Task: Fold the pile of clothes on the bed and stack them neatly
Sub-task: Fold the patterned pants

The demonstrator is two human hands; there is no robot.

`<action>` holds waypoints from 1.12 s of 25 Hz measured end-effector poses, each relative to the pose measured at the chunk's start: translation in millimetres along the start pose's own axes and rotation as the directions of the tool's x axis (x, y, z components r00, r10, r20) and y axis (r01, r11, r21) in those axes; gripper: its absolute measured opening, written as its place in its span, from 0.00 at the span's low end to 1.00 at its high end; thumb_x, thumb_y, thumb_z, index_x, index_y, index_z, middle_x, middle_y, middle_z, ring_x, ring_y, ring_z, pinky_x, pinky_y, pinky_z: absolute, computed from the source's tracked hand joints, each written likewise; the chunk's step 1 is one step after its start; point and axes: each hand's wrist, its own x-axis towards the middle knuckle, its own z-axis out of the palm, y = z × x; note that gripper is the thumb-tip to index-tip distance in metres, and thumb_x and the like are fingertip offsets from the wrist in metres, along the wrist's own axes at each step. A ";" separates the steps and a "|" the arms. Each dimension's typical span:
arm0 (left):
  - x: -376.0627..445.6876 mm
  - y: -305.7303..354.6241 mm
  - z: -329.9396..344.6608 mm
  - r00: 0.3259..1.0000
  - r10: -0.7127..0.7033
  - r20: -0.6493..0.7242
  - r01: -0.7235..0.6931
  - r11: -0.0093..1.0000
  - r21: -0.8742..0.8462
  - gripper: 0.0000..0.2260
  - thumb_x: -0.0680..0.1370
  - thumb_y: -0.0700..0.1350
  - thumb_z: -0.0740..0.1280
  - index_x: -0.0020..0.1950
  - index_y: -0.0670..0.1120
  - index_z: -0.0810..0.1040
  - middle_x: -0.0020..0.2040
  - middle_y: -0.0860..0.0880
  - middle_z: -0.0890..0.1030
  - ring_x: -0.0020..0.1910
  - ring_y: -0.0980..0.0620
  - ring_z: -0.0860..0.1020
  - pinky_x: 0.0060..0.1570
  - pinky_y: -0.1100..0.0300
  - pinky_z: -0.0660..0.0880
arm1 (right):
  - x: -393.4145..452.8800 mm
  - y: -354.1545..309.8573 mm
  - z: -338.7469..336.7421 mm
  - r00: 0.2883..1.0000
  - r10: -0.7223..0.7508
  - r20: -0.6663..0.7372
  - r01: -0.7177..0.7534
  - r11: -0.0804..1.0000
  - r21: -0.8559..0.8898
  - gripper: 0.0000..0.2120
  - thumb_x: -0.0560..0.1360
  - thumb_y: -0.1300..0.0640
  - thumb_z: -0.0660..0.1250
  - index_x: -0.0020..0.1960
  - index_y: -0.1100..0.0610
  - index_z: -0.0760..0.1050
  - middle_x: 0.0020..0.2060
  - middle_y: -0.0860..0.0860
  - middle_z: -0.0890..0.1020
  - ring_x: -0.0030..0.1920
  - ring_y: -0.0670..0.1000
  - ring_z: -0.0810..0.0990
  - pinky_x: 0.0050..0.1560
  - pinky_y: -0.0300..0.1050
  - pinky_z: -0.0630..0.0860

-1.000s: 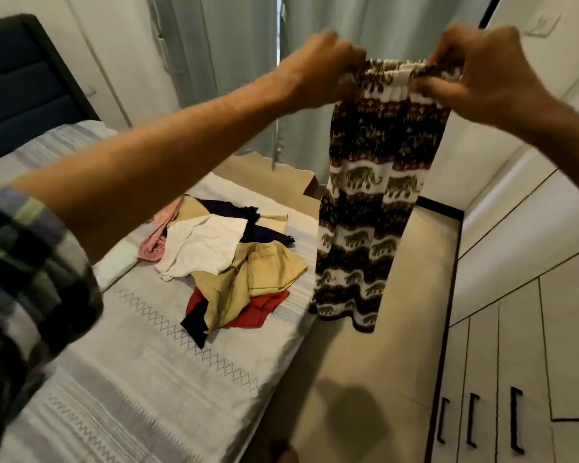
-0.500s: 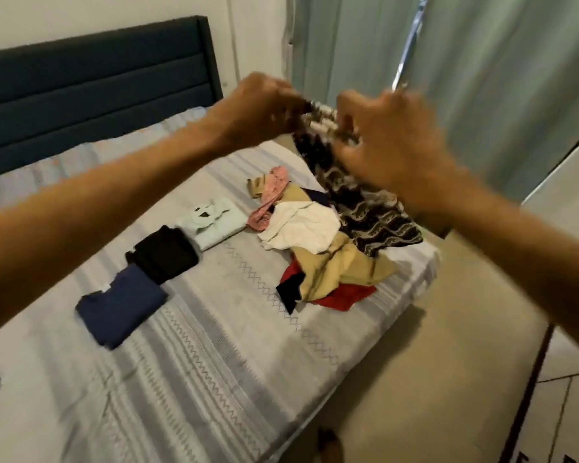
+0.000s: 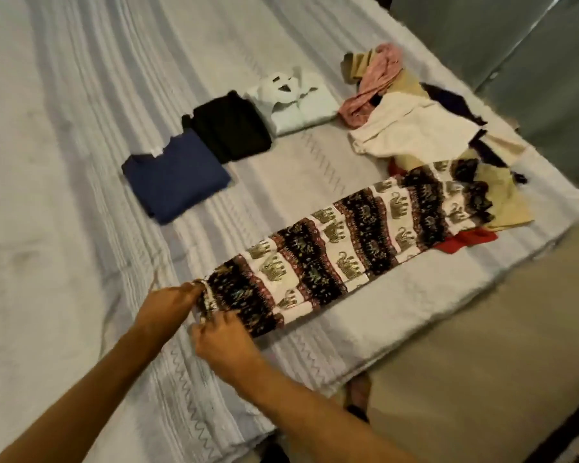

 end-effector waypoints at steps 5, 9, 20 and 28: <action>-100.2 -37.5 131.3 0.911 -0.398 0.105 0.411 0.879 -0.239 0.09 0.76 0.40 0.71 0.56 0.41 0.81 0.45 0.39 0.85 0.37 0.38 0.84 0.36 0.46 0.82 | 27.6 -129.8 86.8 0.963 -0.219 0.155 0.136 0.897 0.420 0.34 0.68 0.52 0.77 0.71 0.52 0.67 0.62 0.53 0.81 0.54 0.54 0.83 0.48 0.48 0.79; -133.0 -15.8 137.3 0.618 -0.771 0.153 0.705 0.459 -0.540 0.11 0.80 0.36 0.65 0.61 0.38 0.81 0.51 0.36 0.85 0.50 0.33 0.83 0.50 0.46 0.76 | -10.1 -79.9 89.7 0.988 -0.111 0.105 0.002 0.698 0.716 0.26 0.76 0.63 0.68 0.73 0.57 0.68 0.60 0.59 0.80 0.51 0.60 0.82 0.50 0.53 0.80; 25.2 230.7 186.0 0.946 -0.316 0.076 0.324 0.900 -0.290 0.16 0.83 0.60 0.62 0.65 0.53 0.76 0.63 0.53 0.78 0.61 0.49 0.76 0.59 0.50 0.74 | -105.2 292.5 229.5 0.991 0.105 0.080 -0.106 0.994 0.010 0.17 0.79 0.48 0.61 0.63 0.54 0.77 0.55 0.56 0.80 0.53 0.60 0.78 0.52 0.60 0.74; 62.1 251.7 177.8 0.851 -0.501 0.158 0.525 0.814 -0.247 0.18 0.82 0.62 0.62 0.65 0.54 0.80 0.63 0.53 0.81 0.62 0.49 0.76 0.56 0.44 0.79 | -78.4 274.0 216.5 0.975 -0.214 0.061 0.201 0.963 0.177 0.23 0.81 0.35 0.57 0.64 0.51 0.73 0.55 0.51 0.78 0.54 0.54 0.78 0.54 0.57 0.75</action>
